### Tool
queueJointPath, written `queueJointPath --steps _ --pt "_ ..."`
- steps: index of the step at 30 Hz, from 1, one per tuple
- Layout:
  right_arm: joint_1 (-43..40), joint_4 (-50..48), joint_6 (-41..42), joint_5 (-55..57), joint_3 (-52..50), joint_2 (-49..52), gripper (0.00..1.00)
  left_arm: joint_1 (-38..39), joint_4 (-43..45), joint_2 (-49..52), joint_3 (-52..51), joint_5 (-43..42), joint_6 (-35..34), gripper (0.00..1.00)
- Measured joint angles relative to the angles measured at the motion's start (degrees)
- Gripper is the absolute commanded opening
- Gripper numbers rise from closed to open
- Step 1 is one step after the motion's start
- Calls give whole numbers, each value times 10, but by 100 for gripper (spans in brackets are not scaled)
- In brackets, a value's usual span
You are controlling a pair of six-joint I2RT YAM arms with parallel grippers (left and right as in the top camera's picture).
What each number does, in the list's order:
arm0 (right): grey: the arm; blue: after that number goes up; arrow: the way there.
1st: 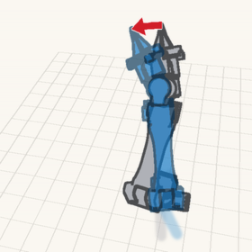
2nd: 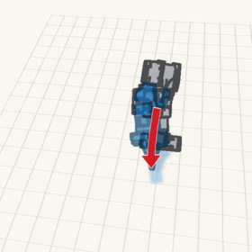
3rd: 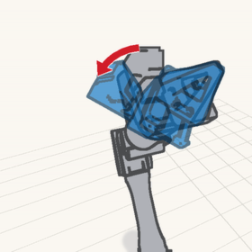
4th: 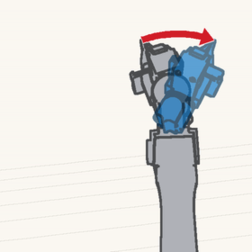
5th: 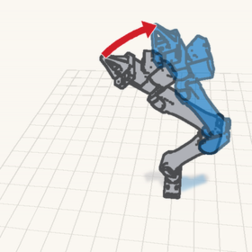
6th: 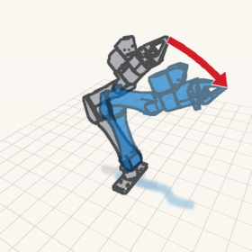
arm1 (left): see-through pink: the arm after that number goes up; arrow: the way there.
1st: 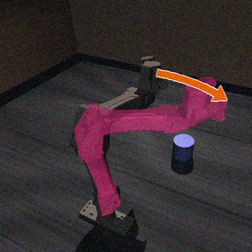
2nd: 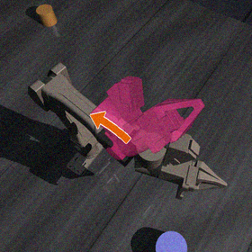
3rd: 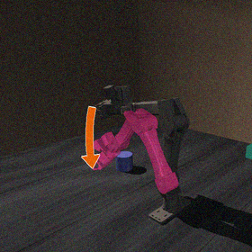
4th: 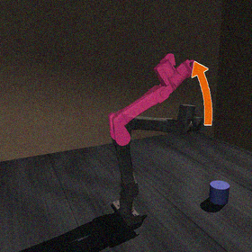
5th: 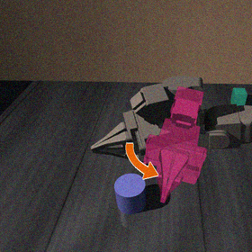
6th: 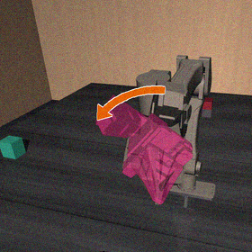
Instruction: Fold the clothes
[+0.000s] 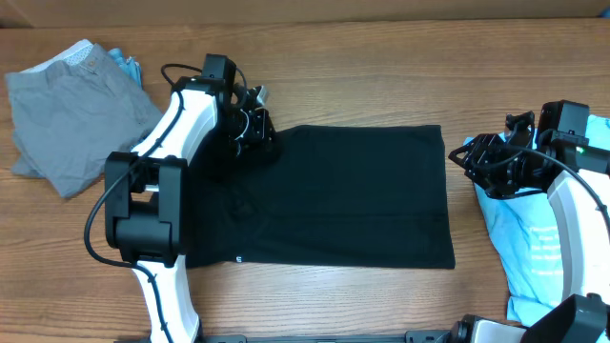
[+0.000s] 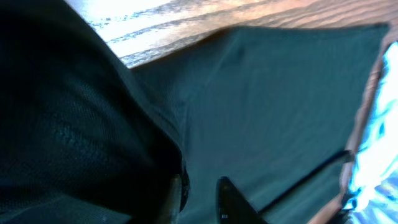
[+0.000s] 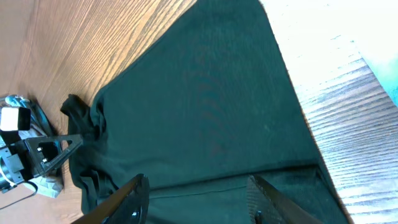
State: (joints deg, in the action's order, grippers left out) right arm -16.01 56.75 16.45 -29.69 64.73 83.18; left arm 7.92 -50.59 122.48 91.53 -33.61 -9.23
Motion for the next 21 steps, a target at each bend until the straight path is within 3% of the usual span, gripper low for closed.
queueJointPath --steps 6,10,12,17,21 --pt "0 0 0 1 0 0 54 -7 -2 0 19 31 9 44" --pt "0 0 0 1 0 0 54 -28 10 0 59 73 19 24" --pt "0 0 0 1 0 0 54 -42 20 -1 66 95 27 23" --pt "0 -1 0 1 0 0 54 -65 27 -1 67 137 67 45" --pt "0 -2 0 1 0 0 54 -64 29 0 67 168 85 49"
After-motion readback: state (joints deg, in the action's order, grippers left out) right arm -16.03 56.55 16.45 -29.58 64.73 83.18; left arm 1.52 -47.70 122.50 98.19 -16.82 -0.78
